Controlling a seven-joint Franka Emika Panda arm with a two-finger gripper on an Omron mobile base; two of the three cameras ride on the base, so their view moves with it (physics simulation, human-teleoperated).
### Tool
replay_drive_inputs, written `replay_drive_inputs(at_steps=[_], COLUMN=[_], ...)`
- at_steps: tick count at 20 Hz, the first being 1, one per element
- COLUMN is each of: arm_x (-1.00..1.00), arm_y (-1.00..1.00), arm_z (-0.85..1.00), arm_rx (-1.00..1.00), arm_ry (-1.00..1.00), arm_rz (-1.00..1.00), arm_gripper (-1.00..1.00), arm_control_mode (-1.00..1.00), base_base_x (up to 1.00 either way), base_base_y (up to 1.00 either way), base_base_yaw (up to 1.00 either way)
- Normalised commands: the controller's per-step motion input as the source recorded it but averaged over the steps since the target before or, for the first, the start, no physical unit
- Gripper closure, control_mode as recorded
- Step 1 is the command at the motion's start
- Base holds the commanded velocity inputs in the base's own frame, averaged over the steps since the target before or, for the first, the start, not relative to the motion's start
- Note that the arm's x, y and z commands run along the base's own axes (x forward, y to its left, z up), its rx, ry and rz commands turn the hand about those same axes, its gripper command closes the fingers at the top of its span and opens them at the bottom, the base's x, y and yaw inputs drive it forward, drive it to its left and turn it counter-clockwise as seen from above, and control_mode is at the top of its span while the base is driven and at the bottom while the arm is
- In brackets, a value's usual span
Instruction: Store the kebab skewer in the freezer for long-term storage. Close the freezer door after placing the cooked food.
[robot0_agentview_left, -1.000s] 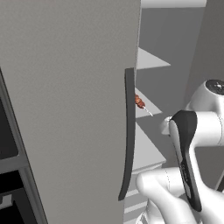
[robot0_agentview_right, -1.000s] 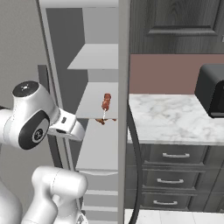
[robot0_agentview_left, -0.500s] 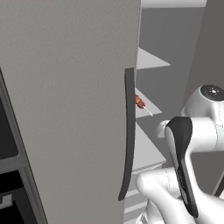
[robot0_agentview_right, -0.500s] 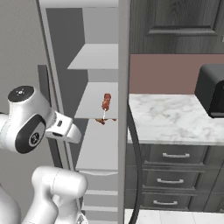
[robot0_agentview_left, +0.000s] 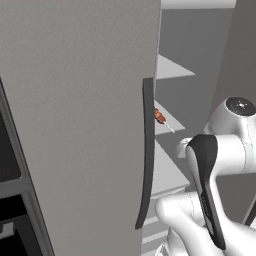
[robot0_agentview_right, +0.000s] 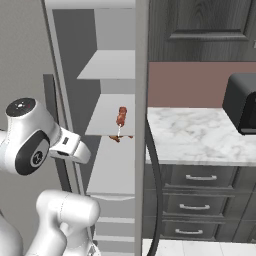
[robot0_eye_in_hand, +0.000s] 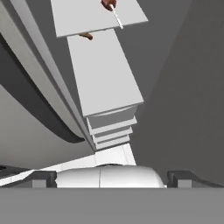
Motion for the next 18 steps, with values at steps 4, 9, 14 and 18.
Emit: replay_drive_inputs(at_steps=[4,9,14,18], arm_x=[-0.06,0.00,0.00,0.00], arm_y=[0.00,0.00,0.00,0.00], arm_z=[0.00,0.00,0.00,0.00], arm_rx=[0.00,0.00,0.00,0.00], arm_ry=[0.00,0.00,0.00,0.00], arm_rz=[0.00,0.00,0.00,0.00], arm_gripper=[-1.00,-1.00,-1.00,-1.00], arm_control_mode=[1.00,1.00,1.00,1.00], base_base_x=[-0.13,-0.32,-0.36,-0.44], base_base_y=[0.00,0.00,0.00,0.00], base_base_yaw=[0.00,-0.01,-0.01,-0.01])
